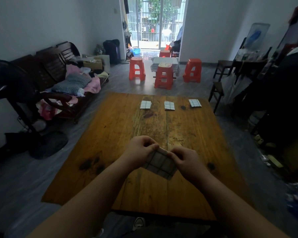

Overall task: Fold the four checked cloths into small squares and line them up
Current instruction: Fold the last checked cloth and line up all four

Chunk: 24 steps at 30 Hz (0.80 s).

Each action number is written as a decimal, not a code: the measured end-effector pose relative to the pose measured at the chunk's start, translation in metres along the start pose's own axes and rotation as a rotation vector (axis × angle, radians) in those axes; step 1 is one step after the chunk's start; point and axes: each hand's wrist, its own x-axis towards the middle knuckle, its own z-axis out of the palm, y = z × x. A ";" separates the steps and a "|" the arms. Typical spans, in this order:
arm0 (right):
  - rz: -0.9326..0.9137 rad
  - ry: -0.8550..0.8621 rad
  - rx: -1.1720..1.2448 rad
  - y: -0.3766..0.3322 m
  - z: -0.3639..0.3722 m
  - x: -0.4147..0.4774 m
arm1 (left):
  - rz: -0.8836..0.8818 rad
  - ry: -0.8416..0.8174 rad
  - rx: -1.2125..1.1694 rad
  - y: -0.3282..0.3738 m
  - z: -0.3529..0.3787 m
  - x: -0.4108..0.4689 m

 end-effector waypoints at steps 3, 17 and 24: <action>0.054 0.025 0.043 0.011 -0.004 -0.006 | -0.049 0.064 -0.076 -0.007 -0.015 0.000; -0.022 -0.031 -0.014 0.003 0.000 -0.016 | 0.002 -0.053 0.005 -0.001 0.013 -0.012; -0.014 -0.013 0.009 0.010 0.003 -0.028 | -0.003 -0.153 0.047 0.001 0.027 -0.019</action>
